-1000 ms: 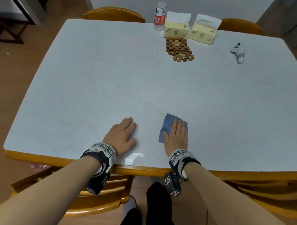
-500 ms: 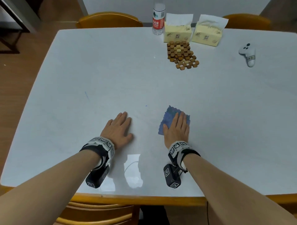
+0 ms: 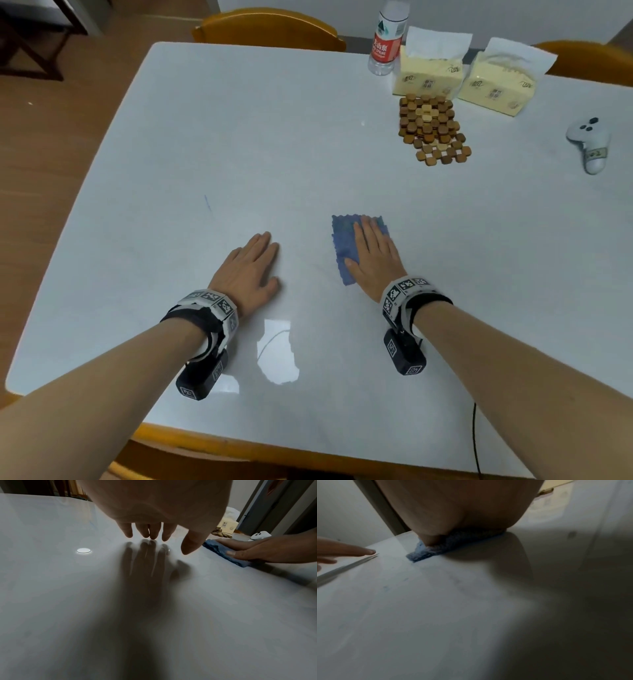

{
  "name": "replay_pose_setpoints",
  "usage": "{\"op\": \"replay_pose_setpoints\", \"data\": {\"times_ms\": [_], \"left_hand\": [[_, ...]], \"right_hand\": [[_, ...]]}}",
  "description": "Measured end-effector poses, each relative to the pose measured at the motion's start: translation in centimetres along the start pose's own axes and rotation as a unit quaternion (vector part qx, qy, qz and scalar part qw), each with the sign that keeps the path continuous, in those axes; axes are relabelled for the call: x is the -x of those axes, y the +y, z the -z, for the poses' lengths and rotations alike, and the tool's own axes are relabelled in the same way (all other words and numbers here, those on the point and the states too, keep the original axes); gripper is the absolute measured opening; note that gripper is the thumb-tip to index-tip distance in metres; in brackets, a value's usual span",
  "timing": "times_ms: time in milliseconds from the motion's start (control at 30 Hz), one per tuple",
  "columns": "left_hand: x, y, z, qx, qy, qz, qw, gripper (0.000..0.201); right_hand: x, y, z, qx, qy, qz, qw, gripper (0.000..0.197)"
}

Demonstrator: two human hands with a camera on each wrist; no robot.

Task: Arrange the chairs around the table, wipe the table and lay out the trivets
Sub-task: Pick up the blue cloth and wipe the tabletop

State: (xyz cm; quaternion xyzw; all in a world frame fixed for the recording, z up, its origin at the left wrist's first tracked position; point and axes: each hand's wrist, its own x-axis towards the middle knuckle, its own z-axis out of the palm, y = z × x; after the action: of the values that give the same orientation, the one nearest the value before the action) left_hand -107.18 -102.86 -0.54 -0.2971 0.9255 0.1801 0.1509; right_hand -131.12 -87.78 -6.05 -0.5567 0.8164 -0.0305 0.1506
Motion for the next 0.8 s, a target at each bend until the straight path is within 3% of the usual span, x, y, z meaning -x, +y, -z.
{"op": "replay_pose_setpoints", "data": {"times_ms": [133,367,500,633,800], "left_hand": [[1.4,-0.7,-0.3,0.014,0.011,-0.009,1.0,0.089],[4.3,-1.6,-1.6,0.018,0.012,-0.041,0.999,0.086],[6.8,-1.8,-2.3,0.029,0.011,-0.067,0.997,0.081],[8.9,-2.7,-2.7,0.011,-0.015,-0.069,0.997,0.088],[9.9,-4.4,-2.2,0.004,-0.014,-0.063,0.998,0.088]], "right_hand": [[0.3,-0.2,-0.4,0.009,-0.005,0.042,0.999,0.076],[6.0,-3.9,-2.7,0.022,-0.003,0.038,0.999,0.075],[11.2,-6.7,-4.3,0.0,0.008,-0.009,1.0,0.075],[15.2,-10.4,-5.9,-0.034,0.011,-0.074,0.997,0.074],[15.6,-13.3,-6.3,-0.06,0.041,-0.18,0.981,0.081]]}}
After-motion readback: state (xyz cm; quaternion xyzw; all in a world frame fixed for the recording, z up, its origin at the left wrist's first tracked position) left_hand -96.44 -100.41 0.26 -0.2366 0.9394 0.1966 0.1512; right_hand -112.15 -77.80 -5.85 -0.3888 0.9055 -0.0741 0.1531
